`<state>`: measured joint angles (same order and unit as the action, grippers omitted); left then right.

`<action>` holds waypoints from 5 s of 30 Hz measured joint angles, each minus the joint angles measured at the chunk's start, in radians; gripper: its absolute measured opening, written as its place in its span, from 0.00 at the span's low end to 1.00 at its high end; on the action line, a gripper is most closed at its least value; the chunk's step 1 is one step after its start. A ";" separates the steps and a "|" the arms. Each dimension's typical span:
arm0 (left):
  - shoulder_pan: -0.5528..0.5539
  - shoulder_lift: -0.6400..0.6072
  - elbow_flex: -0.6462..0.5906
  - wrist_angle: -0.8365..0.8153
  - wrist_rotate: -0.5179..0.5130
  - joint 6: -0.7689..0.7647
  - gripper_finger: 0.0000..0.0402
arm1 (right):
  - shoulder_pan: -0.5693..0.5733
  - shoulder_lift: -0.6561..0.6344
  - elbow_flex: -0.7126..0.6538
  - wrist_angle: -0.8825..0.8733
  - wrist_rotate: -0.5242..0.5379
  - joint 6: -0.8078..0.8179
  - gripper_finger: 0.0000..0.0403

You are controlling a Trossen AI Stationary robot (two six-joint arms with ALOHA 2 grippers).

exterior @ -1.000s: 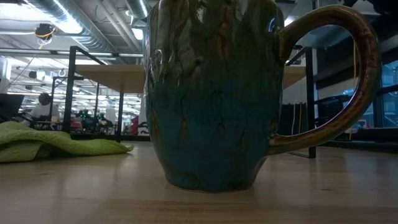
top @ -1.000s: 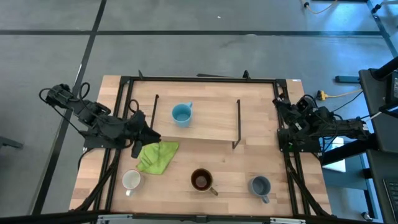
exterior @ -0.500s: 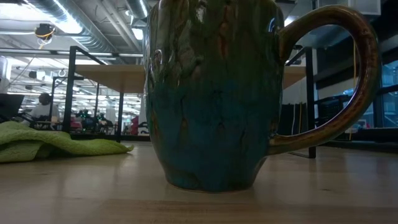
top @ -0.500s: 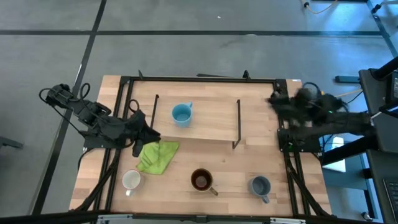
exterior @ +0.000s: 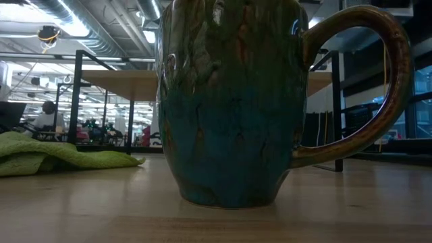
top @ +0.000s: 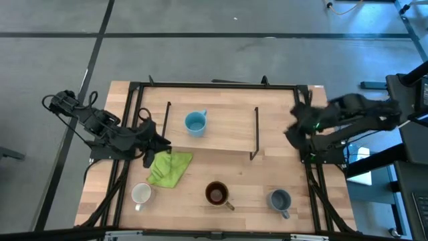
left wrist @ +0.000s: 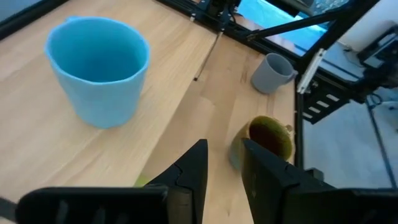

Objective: Stack small to large cups/mugs on shelf
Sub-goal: Put the gray mug on the shelf

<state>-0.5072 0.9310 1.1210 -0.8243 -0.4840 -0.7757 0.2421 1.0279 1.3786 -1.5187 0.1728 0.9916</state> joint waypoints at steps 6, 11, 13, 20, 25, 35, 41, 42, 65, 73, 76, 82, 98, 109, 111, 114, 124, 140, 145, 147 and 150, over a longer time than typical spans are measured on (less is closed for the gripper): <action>0.000 0.000 0.000 -0.017 -0.006 0.000 0.21 | 0.331 -0.001 -0.230 0.205 -0.062 0.384 0.34; 0.000 0.000 0.000 -0.017 -0.006 0.020 0.22 | 0.519 0.064 -0.373 0.374 -0.047 0.689 0.34; 0.000 0.000 0.000 -0.017 -0.006 0.023 0.21 | 0.578 0.111 -0.396 0.378 -0.066 0.790 0.34; 0.000 0.000 0.000 -0.017 0.002 0.022 0.22 | 0.699 0.250 -0.382 0.429 -0.070 1.015 0.34; 0.000 0.000 0.000 -0.017 0.003 0.020 0.21 | 0.730 0.339 -0.382 0.543 -0.072 1.076 0.34; 0.000 0.000 0.000 -0.012 0.004 0.017 0.21 | 0.735 0.434 -0.382 0.559 -0.071 1.120 0.34; 0.000 0.000 0.000 -0.012 0.007 0.000 0.21 | 0.735 0.470 -0.382 0.560 -0.072 1.126 0.34; 0.000 0.000 0.000 -0.012 0.007 0.000 0.21 | 0.735 0.477 -0.382 0.560 -0.072 1.126 0.34; 0.000 0.000 0.000 -0.013 0.005 0.051 0.21 | 0.706 0.508 -0.383 0.574 -0.105 1.149 0.06; 0.000 -0.006 0.000 -0.030 0.024 0.038 0.21 | 0.536 0.458 -0.288 0.555 0.014 0.918 0.03; -0.001 -0.017 0.000 -0.081 0.029 -0.002 0.21 | 0.458 0.458 -0.209 0.556 0.014 0.749 0.03; -0.012 -0.031 0.000 -0.146 -0.002 -0.035 0.21 | 0.307 0.457 -0.030 0.470 0.089 0.481 0.03; -0.049 -0.031 0.000 -0.177 -0.046 -0.036 0.21 | 0.103 0.531 0.070 0.541 -0.042 0.151 0.03; -0.049 -0.031 0.000 -0.195 -0.051 -0.036 0.21 | 0.014 0.635 0.124 0.776 -0.080 -0.002 0.03; -0.049 -0.031 0.000 -0.195 -0.051 -0.037 0.21 | -0.007 0.654 0.170 0.799 -0.077 -0.044 0.03; -0.049 -0.031 0.000 -0.195 -0.049 -0.044 0.21 | -0.029 0.704 0.254 0.792 -0.082 -0.114 0.03; -0.049 -0.030 0.000 -0.195 -0.052 -0.045 0.21 | -0.060 0.891 0.433 0.751 -0.180 -0.219 0.03; -0.034 -0.030 0.000 -0.195 -0.069 -0.026 0.21 | -0.095 1.109 0.655 0.754 -0.335 -0.320 0.03; -0.034 -0.030 0.000 -0.195 -0.081 -0.026 0.21 | -0.093 1.104 0.667 0.739 -0.253 -0.315 0.03; -0.034 -0.030 0.000 -0.195 -0.081 -0.027 0.21 | -0.087 1.104 0.666 0.712 -0.214 -0.312 0.03; -0.034 -0.030 0.000 -0.192 -0.081 -0.028 0.21 | -0.075 1.104 0.666 0.712 -0.198 -0.294 0.03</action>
<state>-0.5415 0.9009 1.1210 -1.0163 -0.5655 -0.8042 0.1667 2.1315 2.0441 -0.8065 -0.0254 0.6979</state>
